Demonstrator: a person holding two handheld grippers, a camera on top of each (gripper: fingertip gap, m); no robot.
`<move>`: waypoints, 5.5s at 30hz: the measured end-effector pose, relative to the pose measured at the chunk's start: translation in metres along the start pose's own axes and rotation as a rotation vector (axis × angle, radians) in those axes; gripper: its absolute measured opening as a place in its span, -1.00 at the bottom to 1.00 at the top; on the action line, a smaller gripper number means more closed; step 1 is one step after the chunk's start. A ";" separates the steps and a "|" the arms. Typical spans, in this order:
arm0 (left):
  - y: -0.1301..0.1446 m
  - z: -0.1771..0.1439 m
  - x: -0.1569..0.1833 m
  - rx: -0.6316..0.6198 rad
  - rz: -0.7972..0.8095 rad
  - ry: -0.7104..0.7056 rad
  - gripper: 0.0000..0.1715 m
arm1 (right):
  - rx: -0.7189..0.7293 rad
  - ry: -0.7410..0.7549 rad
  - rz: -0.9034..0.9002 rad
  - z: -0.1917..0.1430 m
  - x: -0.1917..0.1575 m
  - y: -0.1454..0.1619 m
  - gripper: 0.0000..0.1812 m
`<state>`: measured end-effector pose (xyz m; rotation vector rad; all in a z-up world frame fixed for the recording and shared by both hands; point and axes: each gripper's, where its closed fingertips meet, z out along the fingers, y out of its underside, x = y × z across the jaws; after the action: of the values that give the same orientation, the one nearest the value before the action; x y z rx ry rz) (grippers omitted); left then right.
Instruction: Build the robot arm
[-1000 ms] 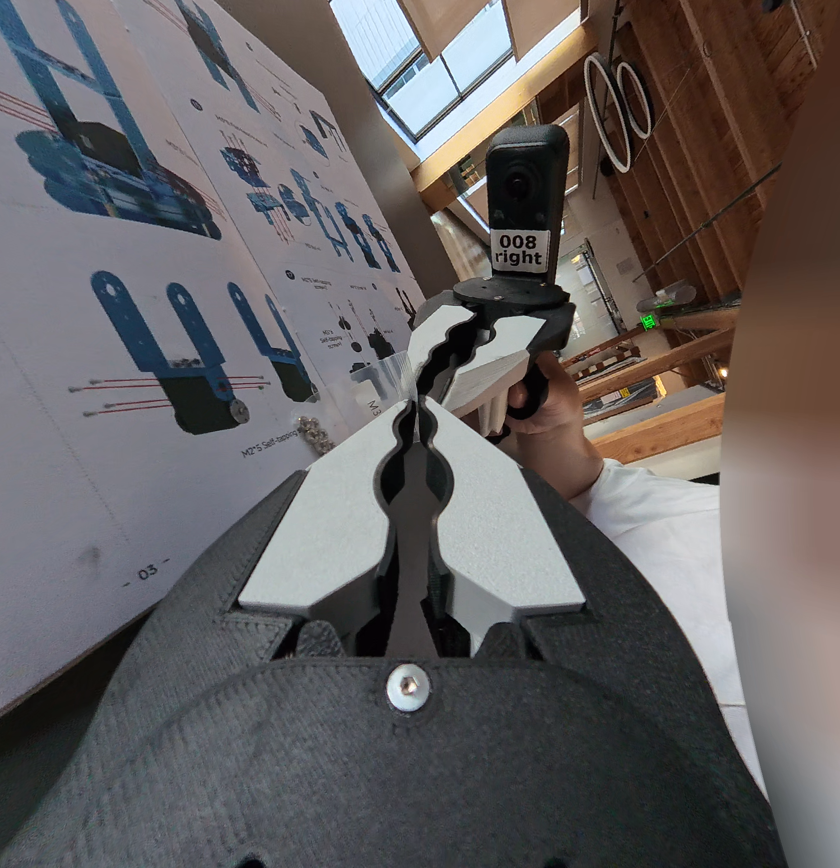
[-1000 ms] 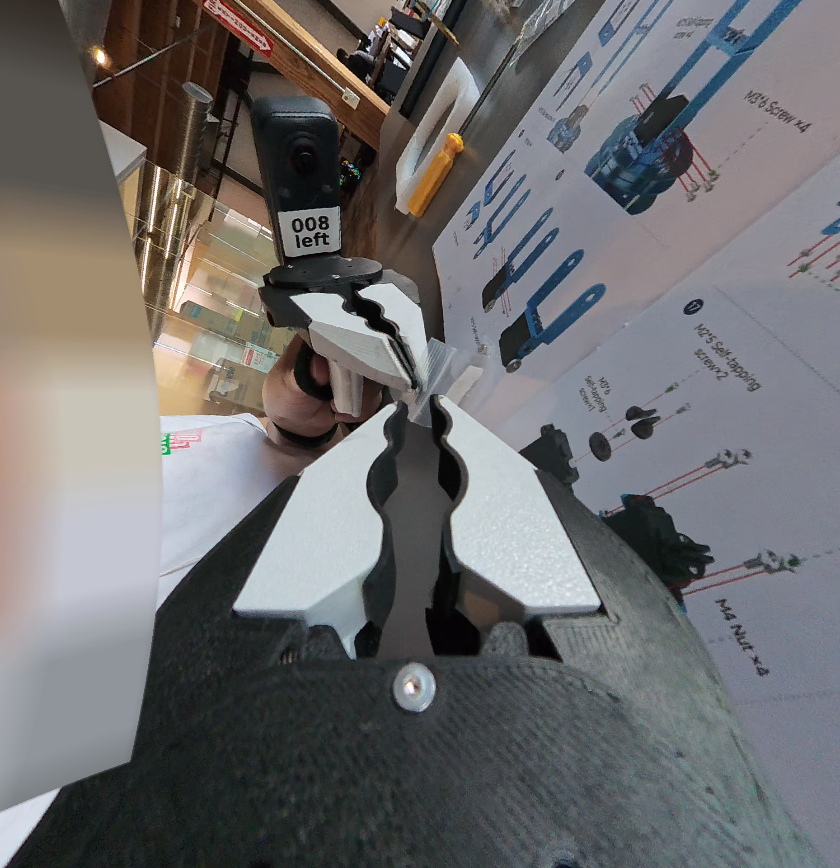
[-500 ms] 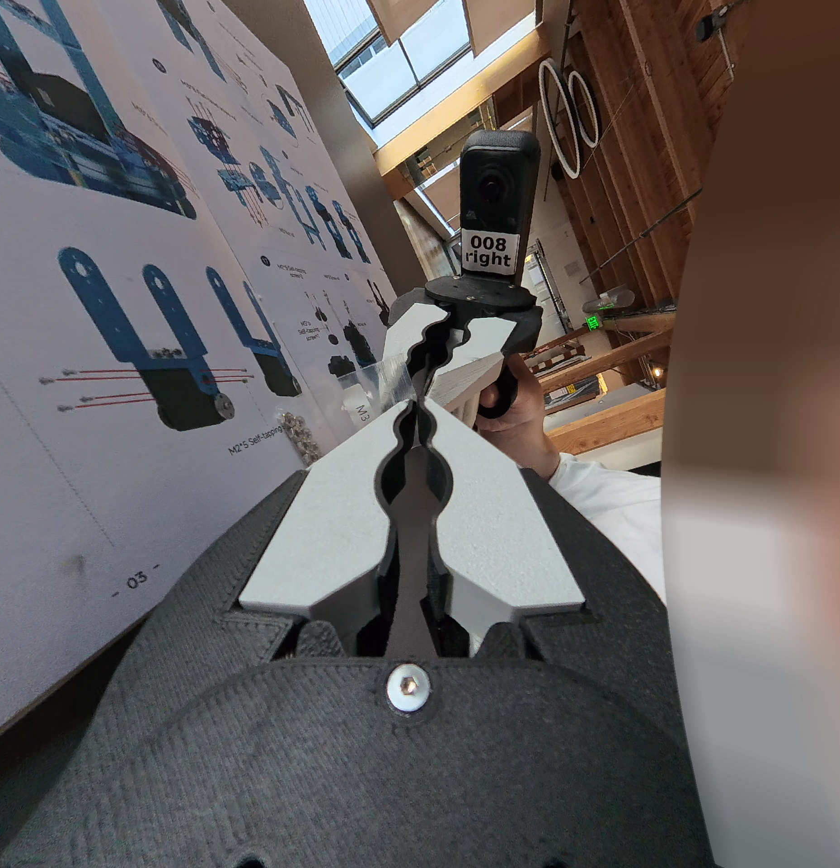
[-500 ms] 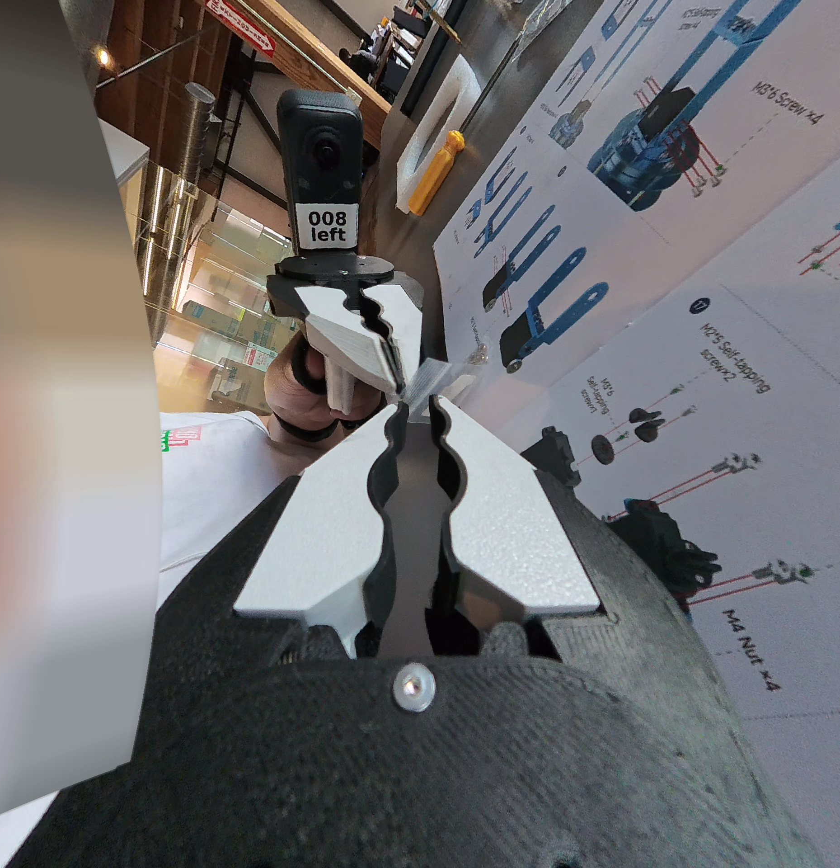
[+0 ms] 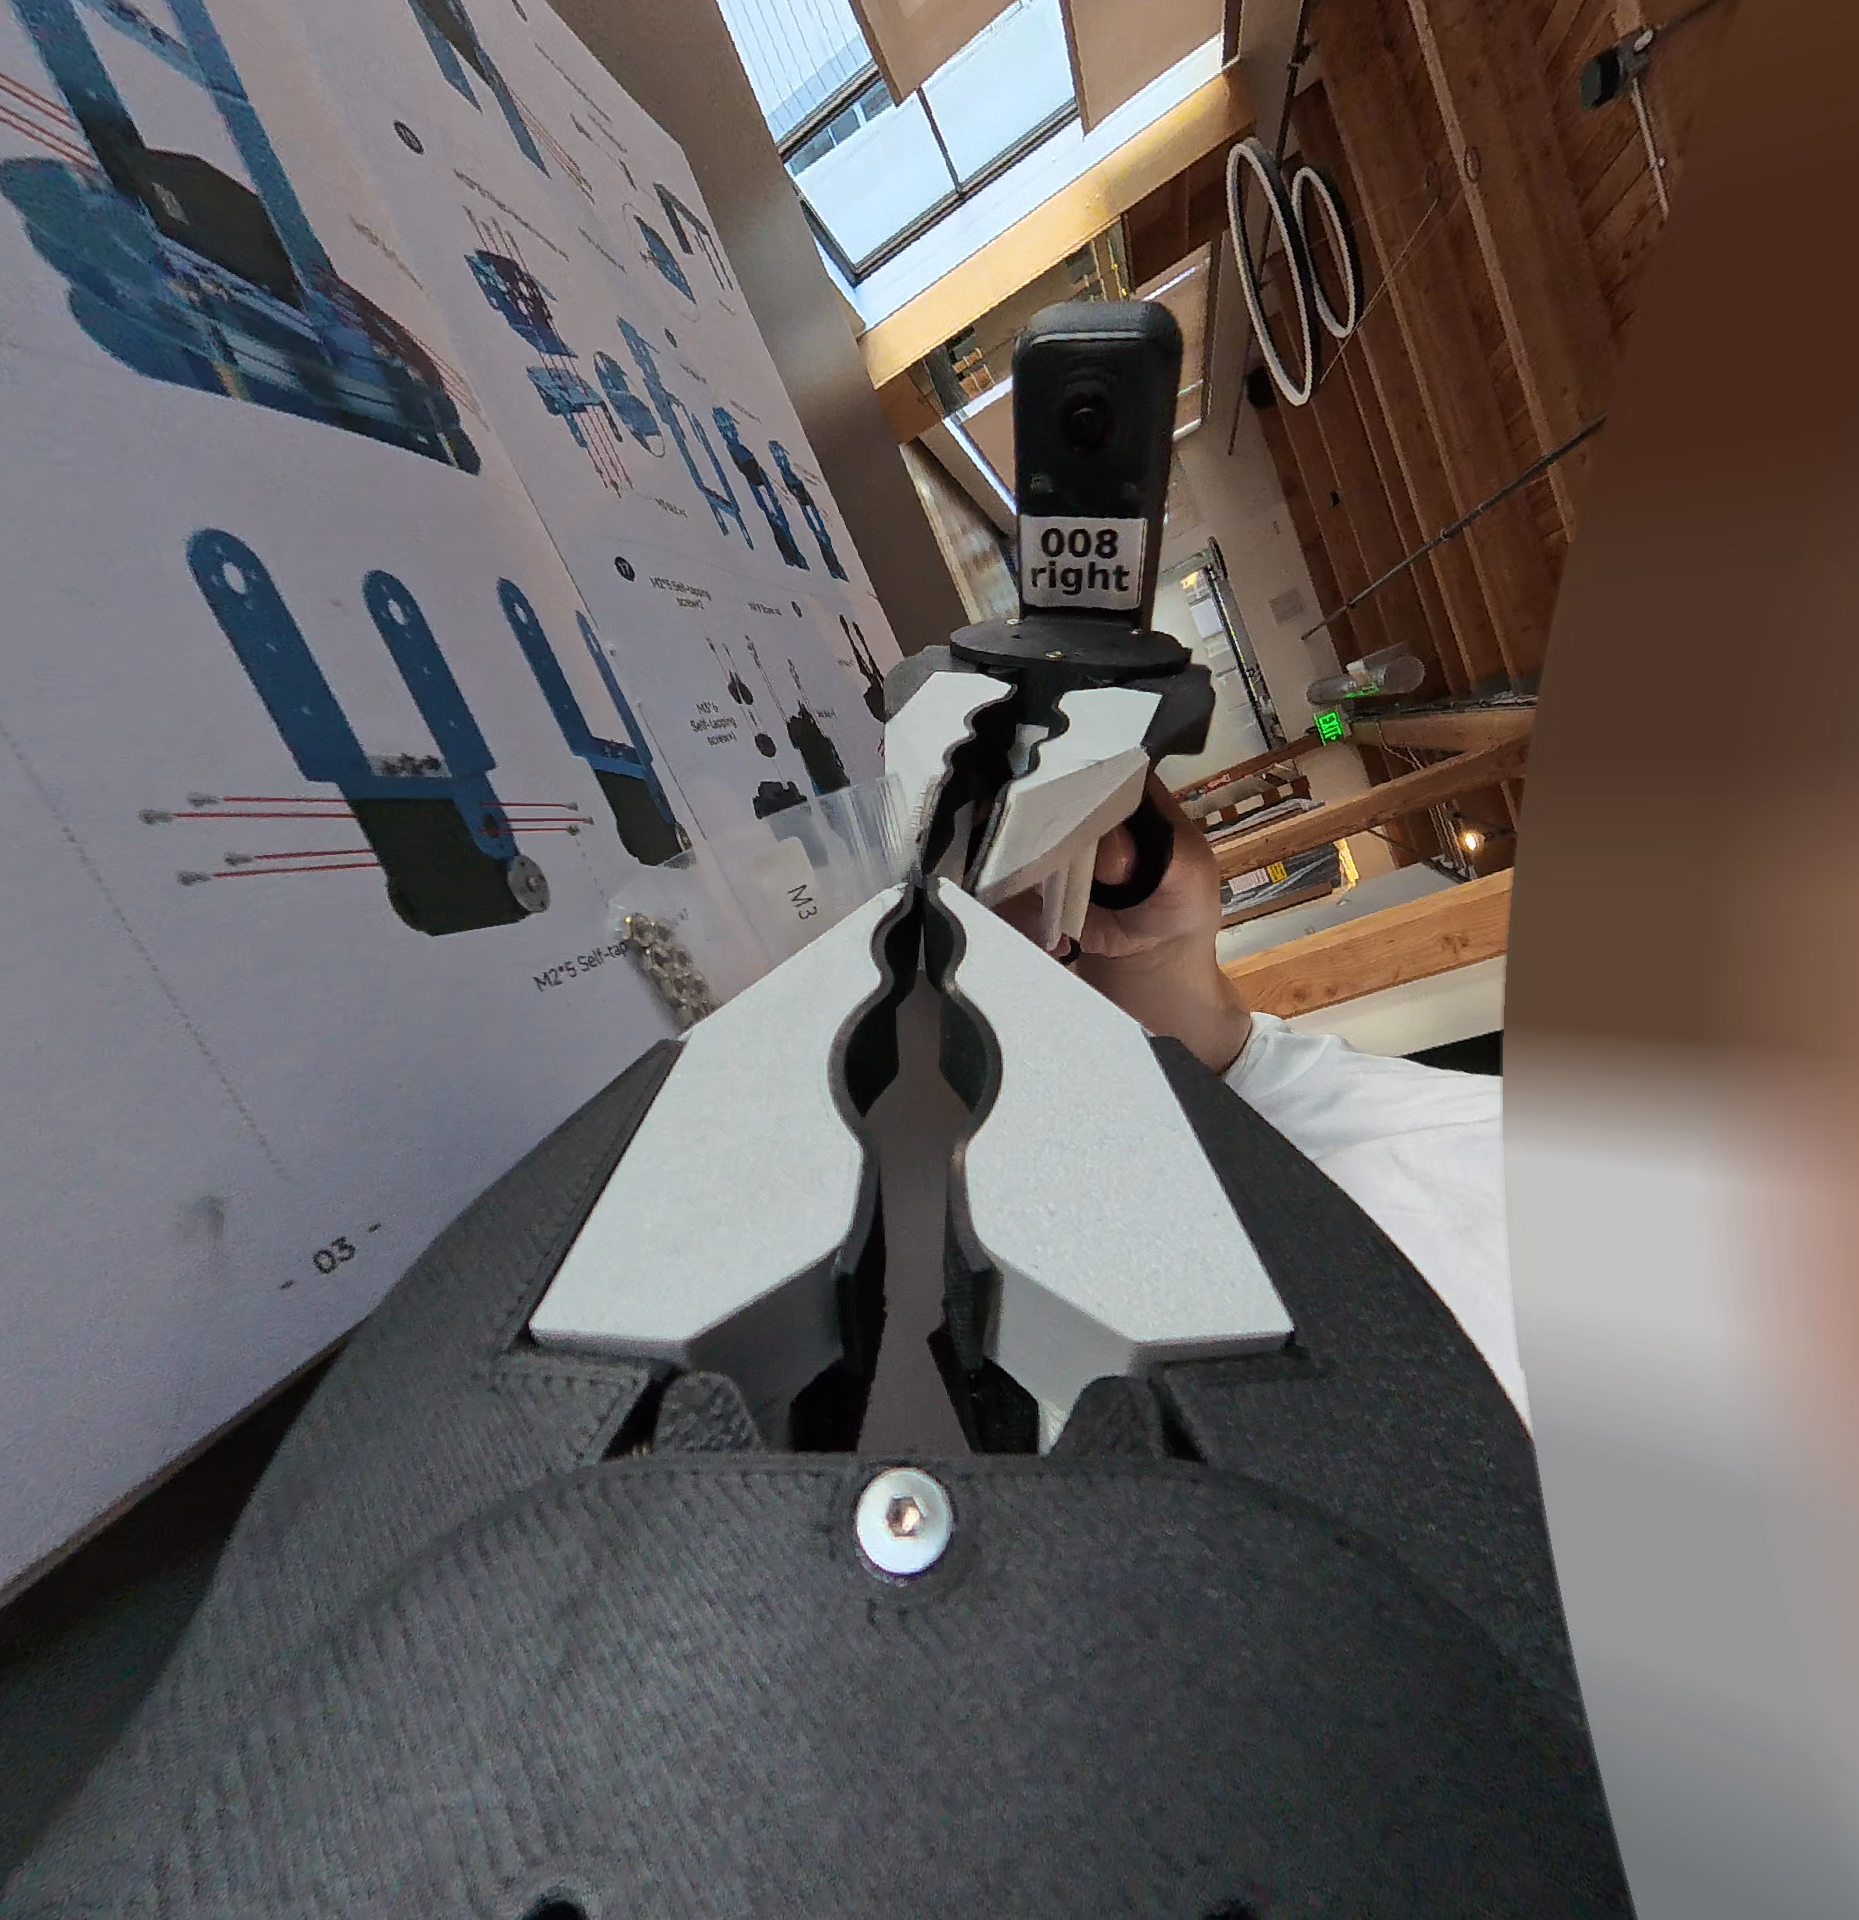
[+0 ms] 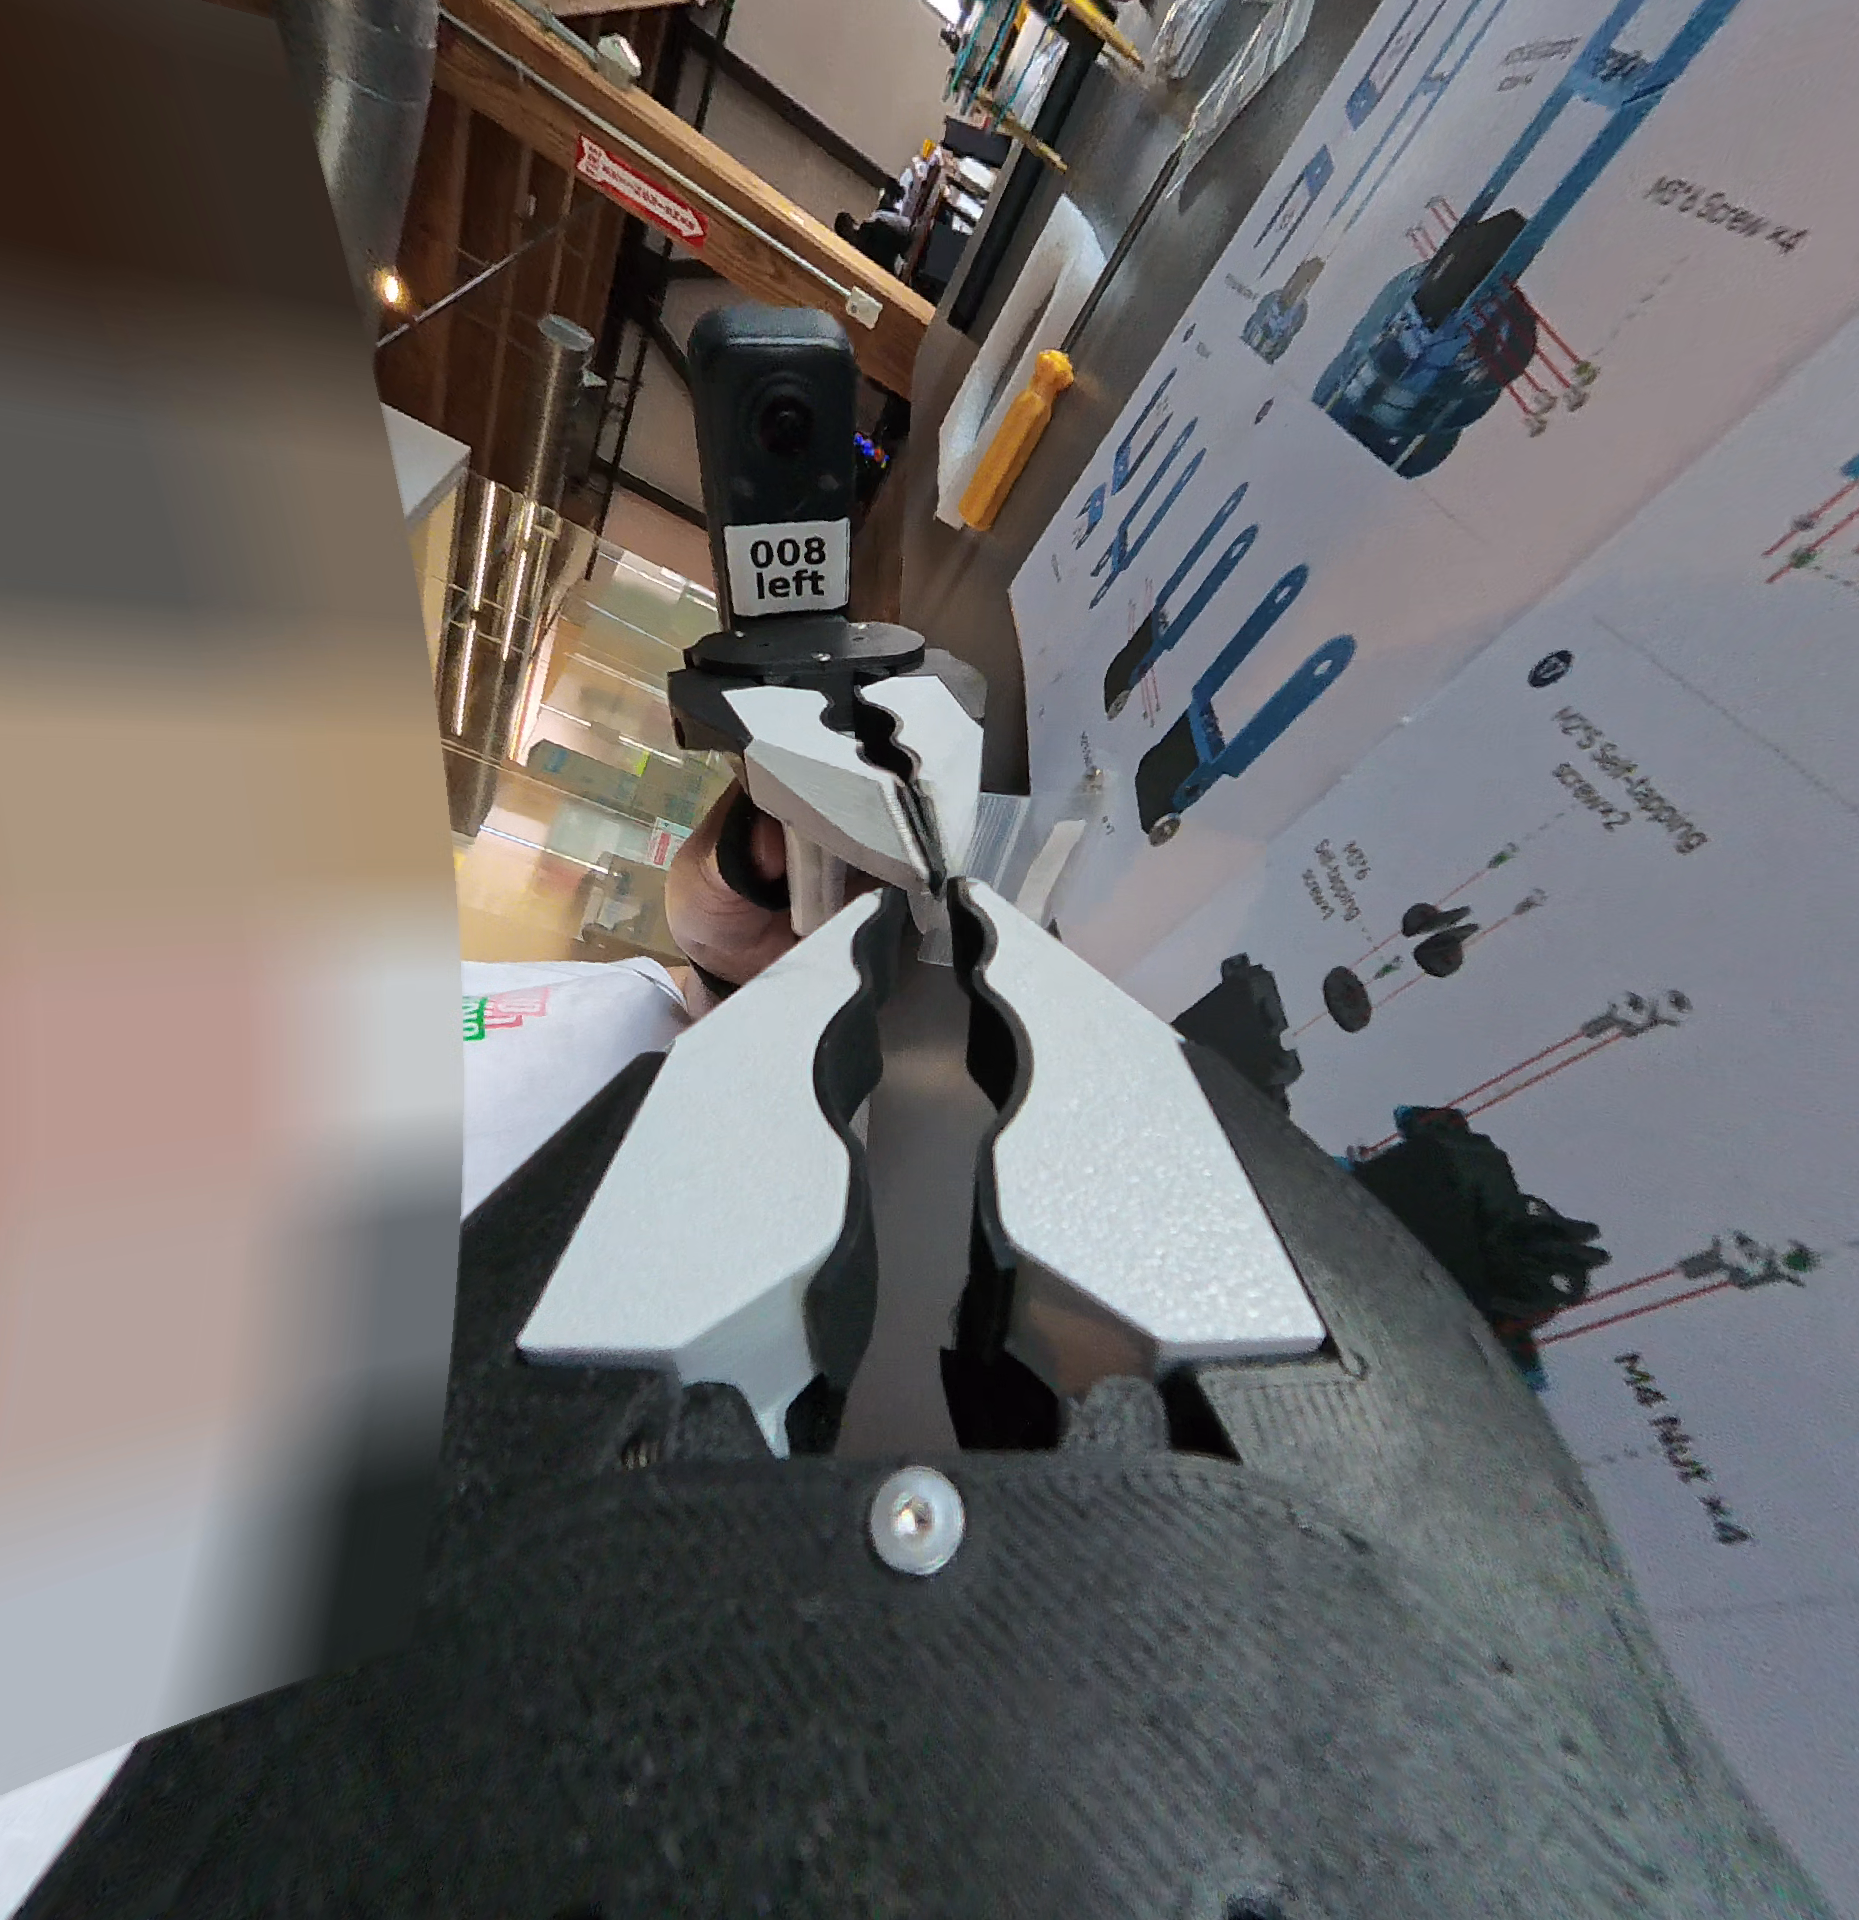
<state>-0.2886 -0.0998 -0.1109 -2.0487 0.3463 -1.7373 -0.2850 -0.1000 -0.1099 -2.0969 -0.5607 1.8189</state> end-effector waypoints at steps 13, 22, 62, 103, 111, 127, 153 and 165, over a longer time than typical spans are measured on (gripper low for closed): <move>-0.006 -0.010 -0.010 0.034 0.076 -0.121 -0.95 | -0.006 0.046 0.007 0.002 0.008 -0.001 -1.00; -0.002 0.003 -0.003 -0.029 0.063 -0.076 -0.97 | -0.056 0.104 -0.073 0.010 0.009 0.007 -1.00; 0.000 -0.008 -0.007 -0.020 -0.012 -0.025 -0.92 | -0.052 0.095 -0.083 0.015 0.006 0.007 -1.00; 0.004 -0.011 -0.008 -0.042 0.069 -0.073 -0.95 | -0.021 0.090 -0.073 0.013 0.007 0.002 -1.00; 0.009 -0.018 -0.018 -0.128 0.238 -0.212 -0.77 | -0.023 0.095 -0.076 0.016 0.008 0.001 -1.00; 0.012 -0.020 -0.011 -0.166 0.078 -0.042 -0.96 | -0.053 0.099 -0.073 0.023 0.009 0.005 -1.00; 0.014 -0.019 -0.022 -0.172 0.339 -0.312 -0.93 | -0.027 0.105 -0.089 0.011 0.005 0.002 -1.00; 0.020 -0.020 -0.029 -0.205 0.731 -0.619 -0.52 | -0.228 0.493 -0.768 0.009 0.029 0.013 -0.81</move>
<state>-0.3115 -0.1073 -0.1435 -2.0885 0.9403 -0.6282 -0.2890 -0.0980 -0.1422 -1.9463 -1.2454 0.8165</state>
